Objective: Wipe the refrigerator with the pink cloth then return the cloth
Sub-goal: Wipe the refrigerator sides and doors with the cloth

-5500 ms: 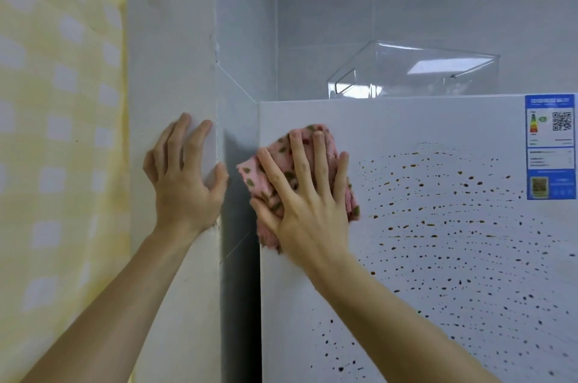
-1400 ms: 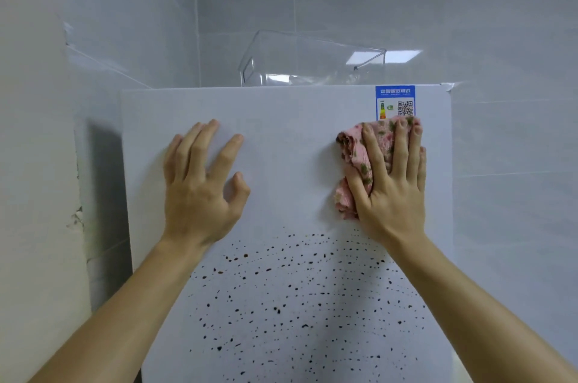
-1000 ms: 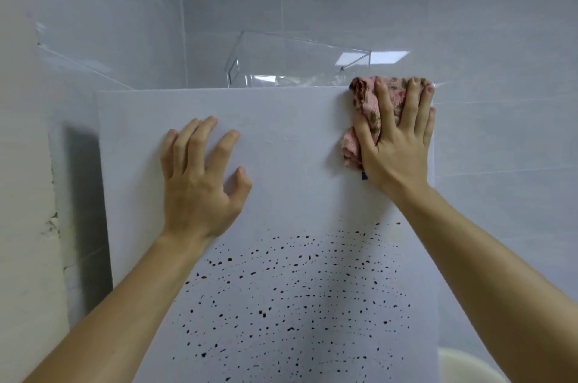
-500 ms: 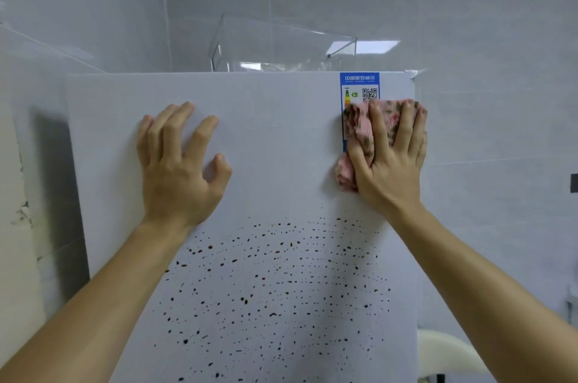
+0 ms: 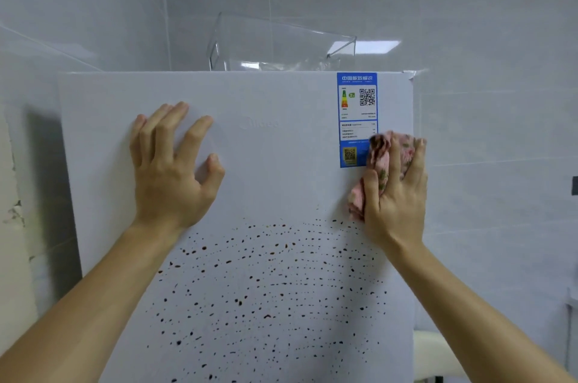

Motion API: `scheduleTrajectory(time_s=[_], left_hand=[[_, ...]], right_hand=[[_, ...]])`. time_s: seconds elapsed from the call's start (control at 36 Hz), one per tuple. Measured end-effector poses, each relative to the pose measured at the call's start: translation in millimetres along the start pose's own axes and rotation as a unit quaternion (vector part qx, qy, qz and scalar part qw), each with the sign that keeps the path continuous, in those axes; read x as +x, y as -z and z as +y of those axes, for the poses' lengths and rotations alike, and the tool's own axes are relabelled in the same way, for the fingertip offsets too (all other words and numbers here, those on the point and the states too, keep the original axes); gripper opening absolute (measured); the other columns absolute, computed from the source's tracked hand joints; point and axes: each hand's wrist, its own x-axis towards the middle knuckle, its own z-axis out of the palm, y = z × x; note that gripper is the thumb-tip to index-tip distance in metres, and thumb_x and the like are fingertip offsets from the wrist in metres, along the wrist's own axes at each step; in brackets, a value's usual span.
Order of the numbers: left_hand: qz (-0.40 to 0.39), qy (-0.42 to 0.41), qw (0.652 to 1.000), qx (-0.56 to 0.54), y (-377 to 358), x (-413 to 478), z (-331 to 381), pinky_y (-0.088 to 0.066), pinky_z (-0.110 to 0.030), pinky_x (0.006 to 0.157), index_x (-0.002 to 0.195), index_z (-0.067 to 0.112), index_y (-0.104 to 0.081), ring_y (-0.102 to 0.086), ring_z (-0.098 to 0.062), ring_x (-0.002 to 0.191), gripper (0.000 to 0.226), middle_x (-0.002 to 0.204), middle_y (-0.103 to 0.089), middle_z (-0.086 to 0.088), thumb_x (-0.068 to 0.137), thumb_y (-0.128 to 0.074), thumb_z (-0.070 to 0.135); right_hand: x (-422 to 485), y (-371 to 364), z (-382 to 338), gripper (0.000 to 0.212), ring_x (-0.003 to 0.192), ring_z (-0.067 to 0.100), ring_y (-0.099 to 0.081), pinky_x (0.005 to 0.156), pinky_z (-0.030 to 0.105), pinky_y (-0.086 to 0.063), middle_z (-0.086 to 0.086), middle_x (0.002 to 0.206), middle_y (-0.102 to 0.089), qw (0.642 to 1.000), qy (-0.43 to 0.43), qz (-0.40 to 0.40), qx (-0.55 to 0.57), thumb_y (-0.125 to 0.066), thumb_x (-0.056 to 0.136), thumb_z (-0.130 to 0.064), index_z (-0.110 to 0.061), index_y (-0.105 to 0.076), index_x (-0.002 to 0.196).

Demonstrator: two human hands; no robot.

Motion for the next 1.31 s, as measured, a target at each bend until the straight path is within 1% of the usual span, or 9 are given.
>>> scheduleTrajectory(time_s=[0.25,0.39,0.67,0.78,0.89,0.97,1.03,1.17,1.31], left_hand=[[-0.04,-0.018,0.999,-0.014,10,2,-12,-0.021,-0.052,0.126,0.141,0.012,-0.063,-0.041,-0.038,0.144,0.046,0.149,-0.051,-0.021,0.099,-0.051,0.027],[-0.056,-0.04,0.998,-0.012,17,3,-18,-0.019,-0.048,0.128,0.144,0.013,-0.062,-0.04,-0.036,0.145,0.048,0.153,-0.05,-0.018,0.099,-0.049,0.024],[-0.06,-0.031,0.998,-0.016,14,-2,-14,-0.021,-0.054,0.126,0.147,0.013,-0.058,-0.038,-0.037,0.148,0.051,0.156,-0.047,-0.017,0.097,-0.05,0.02],[-0.059,-0.033,0.998,-0.017,16,-1,-17,-0.021,-0.052,0.127,0.146,0.013,-0.059,-0.039,-0.037,0.147,0.05,0.156,-0.048,-0.017,0.098,-0.049,0.02],[-0.066,-0.044,0.997,-0.021,20,-1,-22,-0.019,-0.048,0.128,0.146,0.013,-0.059,-0.039,-0.036,0.148,0.049,0.158,-0.047,-0.015,0.099,-0.047,0.02],[-0.073,-0.041,0.996,-0.017,24,-2,-29,-0.019,-0.047,0.128,0.147,0.012,-0.058,-0.038,-0.035,0.149,0.05,0.159,-0.046,-0.015,0.099,-0.047,0.02],[-0.072,-0.028,0.997,-0.006,27,-5,-35,-0.02,-0.05,0.127,0.147,0.012,-0.057,-0.038,-0.036,0.149,0.05,0.16,-0.045,-0.015,0.099,-0.046,0.02],[-0.081,0.007,0.997,0.012,37,-15,-52,-0.017,-0.054,0.128,0.151,0.013,-0.052,-0.033,-0.036,0.152,0.054,0.165,-0.038,-0.013,0.099,-0.042,0.023],[-0.089,0.021,0.996,0.019,45,-22,-59,-0.012,-0.052,0.129,0.155,0.014,-0.047,-0.026,-0.033,0.156,0.056,0.168,-0.032,-0.012,0.1,-0.041,0.025]], right_hand=[[31,-13,-26,0.066,0.161,0.044,0.001,0.129,0.06,-0.004,0.02,0.174,-0.007,0.997,0.059,0.034,-0.044,-0.034,0.104,-0.051,-0.029,-0.028,0.166],[45,-23,-65,0.063,0.161,0.041,0.005,0.13,0.056,0.003,0.009,0.176,-0.007,0.993,0.097,0.038,-0.058,-0.024,0.107,-0.057,-0.034,-0.026,0.166],[-62,-48,-93,0.059,0.161,0.037,-0.013,0.131,0.054,-0.017,0.019,0.172,-0.02,0.953,0.297,-0.026,-0.047,-0.045,0.11,-0.037,-0.014,-0.032,0.163],[-43,-40,-83,0.051,0.16,0.036,-0.021,0.127,0.056,-0.028,0.02,0.168,-0.029,0.934,0.354,-0.044,-0.001,-0.037,0.111,-0.021,-0.004,-0.037,0.159],[10,-34,-87,0.063,0.157,0.036,-0.028,0.122,0.055,-0.036,0.02,0.167,-0.033,0.95,0.304,-0.003,0.077,-0.05,0.104,-0.002,-0.008,-0.03,0.163],[51,-30,-111,0.07,0.157,0.013,-0.024,0.11,0.034,-0.046,0.015,0.173,-0.02,0.968,0.176,0.039,0.177,-0.053,0.104,-0.008,-0.024,-0.016,0.161],[58,-35,-129,0.06,0.159,0.015,-0.022,0.108,0.038,-0.047,0.013,0.174,-0.016,0.97,0.14,0.059,0.19,-0.055,0.106,-0.012,-0.022,-0.023,0.157],[9,-60,-148,0.052,0.159,0.031,-0.025,0.127,0.052,-0.027,0.014,0.167,-0.036,0.958,0.27,0.042,0.092,-0.056,0.107,-0.02,-0.008,-0.045,0.157],[-48,-62,-142,0.054,0.161,0.026,-0.02,0.13,0.052,-0.02,0.006,0.17,-0.031,0.921,0.388,-0.03,0.015,-0.052,0.109,-0.037,-0.024,-0.043,0.16]])
